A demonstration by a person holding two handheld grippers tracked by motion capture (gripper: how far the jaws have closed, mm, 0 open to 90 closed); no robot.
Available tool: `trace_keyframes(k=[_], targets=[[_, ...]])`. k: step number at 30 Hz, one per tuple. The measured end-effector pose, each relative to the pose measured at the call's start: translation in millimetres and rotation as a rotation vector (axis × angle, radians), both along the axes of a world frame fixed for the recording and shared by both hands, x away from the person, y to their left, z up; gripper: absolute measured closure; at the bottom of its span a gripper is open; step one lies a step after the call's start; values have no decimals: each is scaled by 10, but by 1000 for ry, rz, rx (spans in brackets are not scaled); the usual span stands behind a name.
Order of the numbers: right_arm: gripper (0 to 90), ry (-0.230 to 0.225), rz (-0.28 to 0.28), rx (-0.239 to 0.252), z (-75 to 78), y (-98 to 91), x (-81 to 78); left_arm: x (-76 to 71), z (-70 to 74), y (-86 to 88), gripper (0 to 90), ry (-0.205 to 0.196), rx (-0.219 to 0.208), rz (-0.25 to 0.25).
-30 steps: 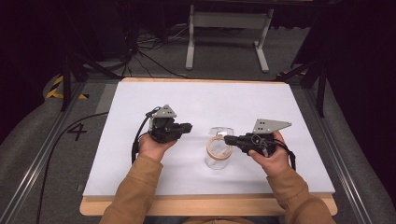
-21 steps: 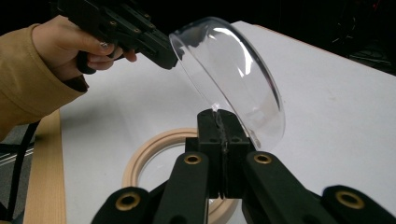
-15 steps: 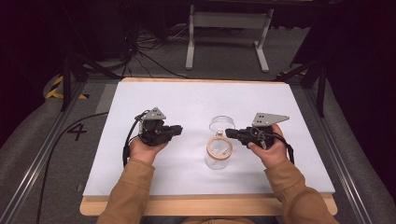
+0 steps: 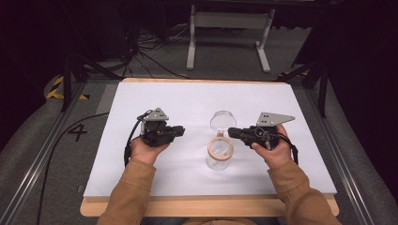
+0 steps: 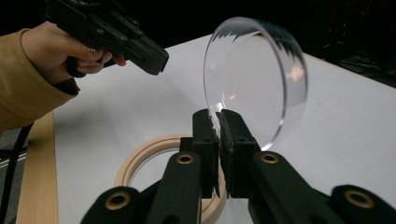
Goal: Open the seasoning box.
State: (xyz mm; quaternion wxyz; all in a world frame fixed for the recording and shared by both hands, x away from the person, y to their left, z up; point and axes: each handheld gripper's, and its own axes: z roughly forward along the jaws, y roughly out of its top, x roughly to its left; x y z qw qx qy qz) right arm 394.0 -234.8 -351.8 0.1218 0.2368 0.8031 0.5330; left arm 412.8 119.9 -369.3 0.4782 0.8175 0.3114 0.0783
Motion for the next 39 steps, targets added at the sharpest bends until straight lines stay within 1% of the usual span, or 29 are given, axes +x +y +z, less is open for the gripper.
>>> trace_keyframes(k=[1, 2, 3, 4, 5, 6, 7, 10, 11, 13, 14, 16, 18, 20, 22, 23, 25, 26, 28, 29, 30, 31, 32, 33, 34, 35, 36, 38, 39], targets=[[823, -1, -5, -2, 22, -20, -6, -6, 13, -1, 797, 5, 9, -3], [804, -8, -9, -7, 38, -39, -7, -8, 33, 1, 788, -12, 24, -3], [804, -8, -9, -7, 38, -39, -7, -8, 33, 1, 777, -12, 24, -3], [752, -15, -26, -9, 88, -106, -15, -16, 55, 12, 769, -10, 29, 3], [752, -15, -26, -9, 88, -106, -15, -16, 55, 12, 760, -10, 29, 3], [717, -24, -46, -15, 132, -181, -20, -13, 68, 26, 742, -13, 28, 4], [717, -24, -46, -15, 132, -181, -20, -18, 83, 39, 742, -6, 33, 12], [661, -23, -81, -23, 196, -321, -19, -9, 115, 97, 713, -17, 75, 36], [645, -25, -93, -19, 215, -369, -20, -4, 119, 117, 699, -13, 82, 46], [609, -23, -117, -25, 236, -467, -8, 23, 121, 171, 673, -8, 79, 62], [593, -24, -141, -39, 241, -527, 0, 29, 117, 190, 667, 4, 72, 76], [568, -27, -184, -61, 238, -639, 16, 62, 119, 241, 657, 11, 88, 90], [546, -16, -213, -81, 227, -734, 28, 90, 108, 272, 648, 25, 74, 101], [520, -17, -244, -100, 213, -820, 37, 129, 98, 303, 629, 33, 81, 105], [508, -8, -271, -116, 193, -893, 50, 166, 79, 325, 618, 36, 87, 113], [491, -2, -284, -124, 178, -937, 57, 182, 68, 336, 613, 53, 90, 117], [477, 20, -329, -132, 133, -1028, 81, 224, 39, 352, 602, 60, 90, 132], [465, 18, -344, -145, 117, -1061, 90, 241, 26, 358, 598, 72, 90, 138], [450, 18, -393, -175, 76, -1143, 107, 277, -1, 368, 590, 78, 105, 148], [436, 30, -413, -184, 54, -1180, 114, 292, -19, 366, 582, 83, 114, 159], [426, 40, -423, -197, 28, -1219, 126, 313, -39, 368, 571, 88, 127, 160], [427, 53, -433, -206, -1, -1256, 137, 313, -39, 368, 562, 88, 127, 160], [427, 53, -433, -206, -1, -1256, 137, 335, -74, 371, 562, 86, 145, 165], [425, 60, -444, -209, -46, -1309, 159, 359, -121, 374, 550, 88, 142, 162], [417, 72, -456, -225, -107, -1371, 188, 374, -144, 374, 541, 98, 147, 160], [419, 82, -468, -232, -153, -1407, 205, 384, -166, 375, 537, 97, 156, 162], [420, 92, -479, -251, -206, -1449, 224, 395, -190, 376, 532, 90, 161, 157], [424, 132, -500, -289, -334, -1533, 269, 412, -237, 371, 525, 85, 162, 155], [424, 132, -500, -289, -334, -1533, 269, 412, -237, 371, 521, 85, 162, 155]])
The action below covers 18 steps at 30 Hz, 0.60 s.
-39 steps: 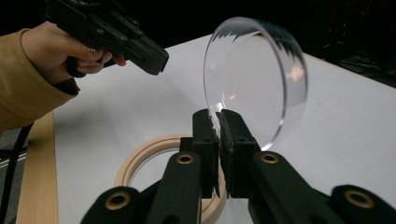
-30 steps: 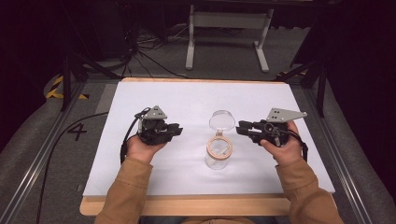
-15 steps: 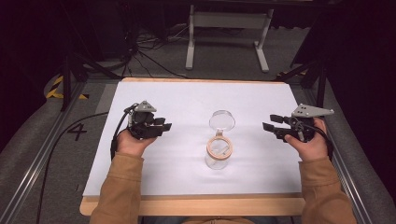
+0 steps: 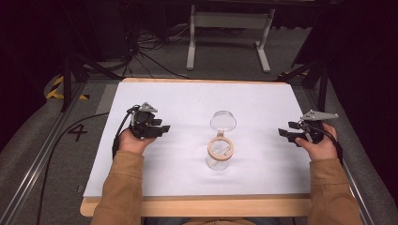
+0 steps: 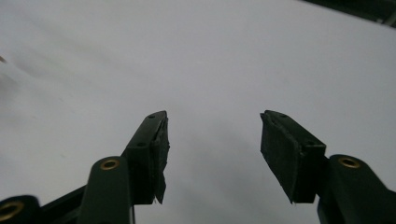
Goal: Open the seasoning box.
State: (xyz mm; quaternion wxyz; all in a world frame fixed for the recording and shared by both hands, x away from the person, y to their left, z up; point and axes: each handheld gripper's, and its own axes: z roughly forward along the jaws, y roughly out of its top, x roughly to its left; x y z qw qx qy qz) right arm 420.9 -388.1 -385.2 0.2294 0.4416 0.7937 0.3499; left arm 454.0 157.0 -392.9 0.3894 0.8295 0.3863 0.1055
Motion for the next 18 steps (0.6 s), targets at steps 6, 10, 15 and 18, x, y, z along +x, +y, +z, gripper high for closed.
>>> trace_keyframes(k=[6, 10, 15, 18], targets=[[409, 84, -14, -22, -257, -99, 95, 50, -118, -24, 491, 15, 29, -15], [391, 116, 0, -64, -354, -114, 125, 66, -157, -32, 479, 37, 36, -21], [378, 129, 24, -66, -404, -82, 138, 69, -168, -49, 466, 49, 47, -32], [376, 123, 40, -64, -407, -61, 142, 66, -161, -58, 464, 31, 42, -41]])
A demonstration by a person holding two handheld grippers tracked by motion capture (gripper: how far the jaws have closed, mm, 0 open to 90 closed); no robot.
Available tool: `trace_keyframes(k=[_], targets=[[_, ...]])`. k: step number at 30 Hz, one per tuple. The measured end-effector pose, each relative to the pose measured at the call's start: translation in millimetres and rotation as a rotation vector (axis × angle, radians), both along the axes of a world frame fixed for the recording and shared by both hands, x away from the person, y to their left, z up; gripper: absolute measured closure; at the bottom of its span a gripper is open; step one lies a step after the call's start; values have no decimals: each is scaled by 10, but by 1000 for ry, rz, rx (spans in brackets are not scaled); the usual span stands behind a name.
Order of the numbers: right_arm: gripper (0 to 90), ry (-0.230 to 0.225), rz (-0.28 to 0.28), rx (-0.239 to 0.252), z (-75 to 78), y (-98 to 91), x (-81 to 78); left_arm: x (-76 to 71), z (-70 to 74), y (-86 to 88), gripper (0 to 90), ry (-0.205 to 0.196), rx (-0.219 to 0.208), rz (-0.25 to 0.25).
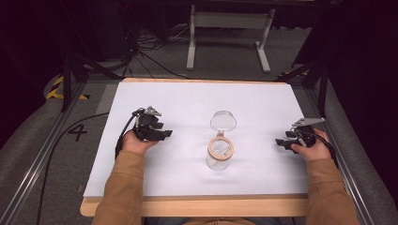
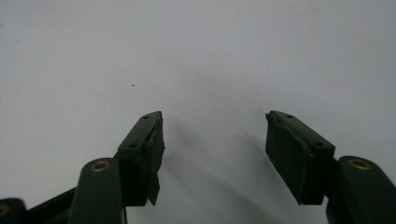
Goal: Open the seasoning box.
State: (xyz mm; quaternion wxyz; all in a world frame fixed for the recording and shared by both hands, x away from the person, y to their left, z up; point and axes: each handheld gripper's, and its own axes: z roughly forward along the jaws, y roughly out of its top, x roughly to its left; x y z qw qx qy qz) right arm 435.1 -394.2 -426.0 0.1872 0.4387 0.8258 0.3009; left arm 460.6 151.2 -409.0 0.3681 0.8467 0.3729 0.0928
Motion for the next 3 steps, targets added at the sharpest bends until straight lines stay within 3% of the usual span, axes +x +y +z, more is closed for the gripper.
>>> trace_keyframes(k=[3], targets=[[384, -15, 7, 21, 11, 48, -6, -4, 26, -12, 459, -5, -25, 8]])
